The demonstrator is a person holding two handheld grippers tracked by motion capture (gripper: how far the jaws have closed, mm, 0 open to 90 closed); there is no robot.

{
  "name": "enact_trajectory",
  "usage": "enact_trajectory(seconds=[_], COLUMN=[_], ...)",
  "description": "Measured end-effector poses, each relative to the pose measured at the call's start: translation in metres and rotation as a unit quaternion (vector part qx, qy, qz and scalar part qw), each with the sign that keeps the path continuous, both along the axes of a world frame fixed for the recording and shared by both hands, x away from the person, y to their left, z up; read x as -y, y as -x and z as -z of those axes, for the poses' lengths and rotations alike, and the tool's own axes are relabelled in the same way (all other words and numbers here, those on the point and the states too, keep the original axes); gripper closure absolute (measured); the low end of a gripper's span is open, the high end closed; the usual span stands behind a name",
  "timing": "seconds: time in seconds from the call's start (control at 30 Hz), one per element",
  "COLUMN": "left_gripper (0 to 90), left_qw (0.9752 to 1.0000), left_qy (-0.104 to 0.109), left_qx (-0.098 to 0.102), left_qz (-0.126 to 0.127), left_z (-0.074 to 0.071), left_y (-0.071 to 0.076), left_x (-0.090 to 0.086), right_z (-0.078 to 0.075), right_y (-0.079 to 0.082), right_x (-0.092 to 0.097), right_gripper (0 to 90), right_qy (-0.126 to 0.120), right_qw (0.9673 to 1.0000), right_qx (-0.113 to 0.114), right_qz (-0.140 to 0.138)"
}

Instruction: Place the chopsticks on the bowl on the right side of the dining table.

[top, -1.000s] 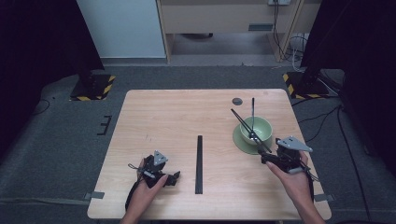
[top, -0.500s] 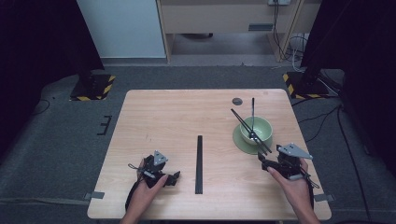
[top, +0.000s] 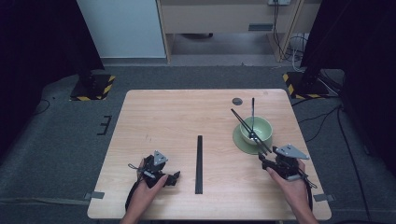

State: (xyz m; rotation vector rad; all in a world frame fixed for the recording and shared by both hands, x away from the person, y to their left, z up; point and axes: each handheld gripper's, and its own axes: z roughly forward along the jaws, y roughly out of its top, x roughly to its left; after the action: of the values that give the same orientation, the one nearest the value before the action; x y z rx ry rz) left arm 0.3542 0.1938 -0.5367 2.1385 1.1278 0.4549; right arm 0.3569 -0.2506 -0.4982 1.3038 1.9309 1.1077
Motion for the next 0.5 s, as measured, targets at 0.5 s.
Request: enact_trajectory(seconds=[0.5], left_gripper=[0.0], left_qw=[1.0000], left_qy=[0.000], left_qx=[0.000], left_qz=[0.000], left_z=[0.0000], left_y=[0.0000], left_x=[0.0000], right_z=[0.0014], right_y=[-0.0036], right_x=[-0.0026], right_gripper=[52.8], right_qy=[0.005], right_qw=[0.9999], right_qx=[0.001], right_qz=[-0.009])
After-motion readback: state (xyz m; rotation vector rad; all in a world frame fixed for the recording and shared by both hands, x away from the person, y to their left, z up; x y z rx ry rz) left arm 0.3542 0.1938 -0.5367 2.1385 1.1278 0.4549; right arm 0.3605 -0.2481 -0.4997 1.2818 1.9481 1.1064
